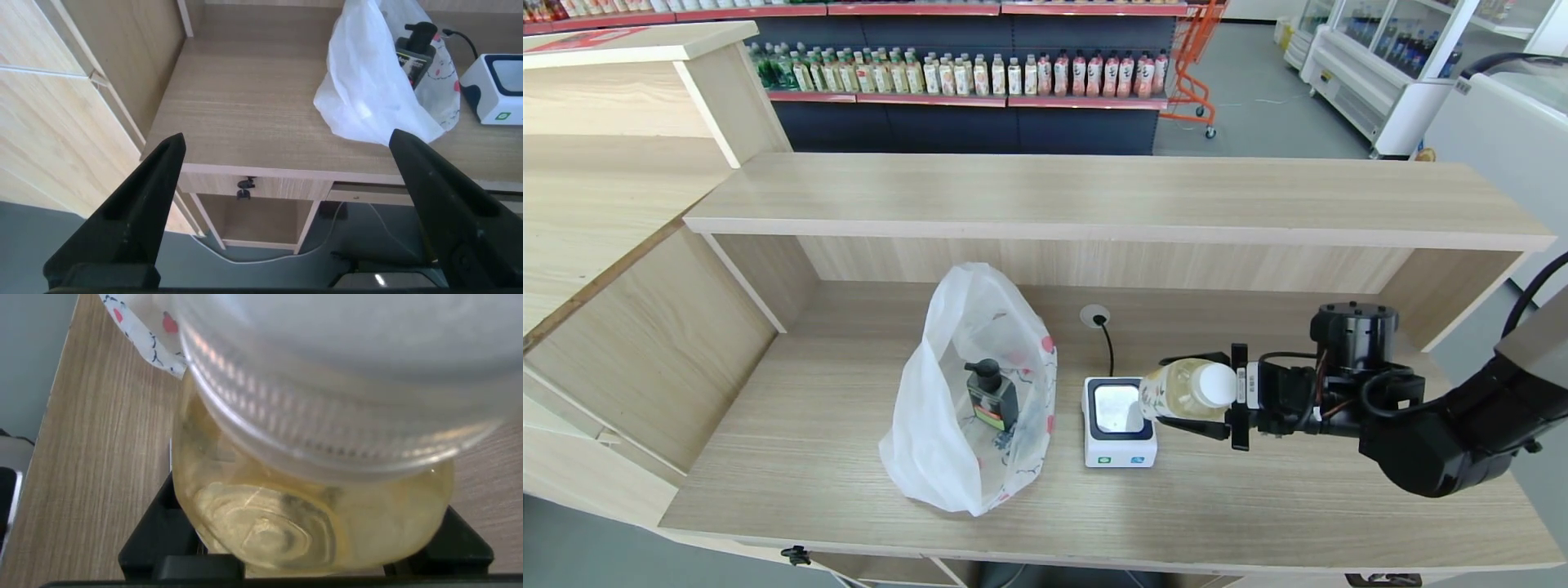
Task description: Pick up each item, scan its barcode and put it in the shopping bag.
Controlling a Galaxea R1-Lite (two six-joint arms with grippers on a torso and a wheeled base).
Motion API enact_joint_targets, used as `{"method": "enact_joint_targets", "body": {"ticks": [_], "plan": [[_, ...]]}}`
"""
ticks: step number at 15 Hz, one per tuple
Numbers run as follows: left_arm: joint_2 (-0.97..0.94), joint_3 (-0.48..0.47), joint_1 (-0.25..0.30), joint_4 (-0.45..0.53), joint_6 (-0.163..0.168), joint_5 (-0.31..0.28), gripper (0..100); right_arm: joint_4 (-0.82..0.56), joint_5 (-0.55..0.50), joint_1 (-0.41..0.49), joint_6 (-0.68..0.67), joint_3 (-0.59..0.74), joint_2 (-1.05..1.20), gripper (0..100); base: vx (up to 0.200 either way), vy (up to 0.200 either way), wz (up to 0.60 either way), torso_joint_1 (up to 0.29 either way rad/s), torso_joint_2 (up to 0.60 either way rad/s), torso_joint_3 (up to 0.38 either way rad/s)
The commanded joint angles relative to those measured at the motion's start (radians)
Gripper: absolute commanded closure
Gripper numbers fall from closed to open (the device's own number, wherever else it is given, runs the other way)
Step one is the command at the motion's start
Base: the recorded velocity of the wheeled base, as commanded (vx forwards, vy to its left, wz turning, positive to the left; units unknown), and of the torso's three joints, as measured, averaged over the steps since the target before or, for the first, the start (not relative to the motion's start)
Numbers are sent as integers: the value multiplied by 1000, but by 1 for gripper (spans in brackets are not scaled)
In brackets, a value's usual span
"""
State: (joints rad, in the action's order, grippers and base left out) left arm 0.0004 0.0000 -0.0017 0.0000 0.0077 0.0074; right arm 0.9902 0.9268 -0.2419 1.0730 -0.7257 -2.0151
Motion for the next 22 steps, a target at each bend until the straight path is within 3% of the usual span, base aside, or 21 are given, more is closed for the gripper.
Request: {"method": "enact_joint_targets", "body": {"ticks": [1,4,8,18,21,22], "plan": [[0,0,0,0,0,0,0,1,21,-8,-4,-1,-20,100,0,0,0,0,0,0],[0,0,0,0,0,0,0,73,50,-11,-16,-55,-82,100,0,0,0,0,0,0],[0,0,0,0,0,0,0,275,55,-39,-57,-46,-174,100,0,0,0,0,0,0],[0,0,0,0,0,0,0,323,56,-36,-62,-54,-226,100,0,0,0,0,0,0],[0,0,0,0,0,0,0,329,55,-30,-174,-43,-139,100,0,0,0,0,0,0],[0,0,0,0,0,0,0,317,41,-8,-301,-15,-40,100,0,0,0,0,0,0]]}}
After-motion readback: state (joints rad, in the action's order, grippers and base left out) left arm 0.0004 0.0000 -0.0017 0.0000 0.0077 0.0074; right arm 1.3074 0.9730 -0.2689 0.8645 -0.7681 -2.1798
